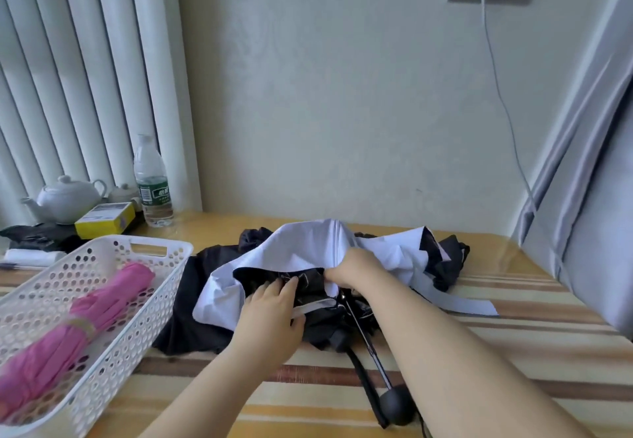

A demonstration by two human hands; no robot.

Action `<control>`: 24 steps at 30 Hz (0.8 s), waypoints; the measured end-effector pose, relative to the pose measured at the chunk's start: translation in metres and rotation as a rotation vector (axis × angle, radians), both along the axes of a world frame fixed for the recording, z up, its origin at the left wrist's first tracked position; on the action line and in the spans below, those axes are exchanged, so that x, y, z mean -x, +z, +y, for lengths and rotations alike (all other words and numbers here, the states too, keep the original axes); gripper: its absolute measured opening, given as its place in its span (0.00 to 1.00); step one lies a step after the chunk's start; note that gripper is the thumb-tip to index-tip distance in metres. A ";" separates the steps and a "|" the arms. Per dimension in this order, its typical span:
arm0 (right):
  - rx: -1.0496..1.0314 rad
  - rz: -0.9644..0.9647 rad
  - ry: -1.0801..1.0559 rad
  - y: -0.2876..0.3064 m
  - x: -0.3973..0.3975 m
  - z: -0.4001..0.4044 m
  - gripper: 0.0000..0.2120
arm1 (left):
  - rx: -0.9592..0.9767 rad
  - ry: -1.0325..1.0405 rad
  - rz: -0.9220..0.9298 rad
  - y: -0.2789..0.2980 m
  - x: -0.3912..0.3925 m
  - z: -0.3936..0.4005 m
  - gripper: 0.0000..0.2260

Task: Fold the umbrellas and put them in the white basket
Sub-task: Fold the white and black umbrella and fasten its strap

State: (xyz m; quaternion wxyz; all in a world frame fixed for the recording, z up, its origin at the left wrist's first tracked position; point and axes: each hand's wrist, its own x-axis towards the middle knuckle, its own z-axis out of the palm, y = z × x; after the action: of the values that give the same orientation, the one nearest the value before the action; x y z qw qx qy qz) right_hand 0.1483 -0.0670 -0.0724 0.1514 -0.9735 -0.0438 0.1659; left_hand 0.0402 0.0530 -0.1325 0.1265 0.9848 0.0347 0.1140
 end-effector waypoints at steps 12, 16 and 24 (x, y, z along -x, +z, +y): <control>-0.431 -0.277 -0.050 0.048 0.047 -0.052 0.10 | 0.385 -0.154 -0.220 0.046 0.043 -0.028 0.30; -0.759 -0.314 -0.185 0.076 0.079 -0.068 0.09 | 0.580 -0.278 -0.222 0.078 0.062 -0.055 0.35; -1.027 -0.084 -0.406 0.030 0.105 -0.088 0.18 | 0.761 -0.211 0.142 0.056 0.103 -0.079 0.32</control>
State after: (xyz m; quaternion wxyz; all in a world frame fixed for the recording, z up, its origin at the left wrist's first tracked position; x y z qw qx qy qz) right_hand 0.0432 -0.1546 -0.0429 0.6336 -0.7693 0.0635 0.0518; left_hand -0.0631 -0.0262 -0.0768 0.4903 0.8713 -0.0183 0.0112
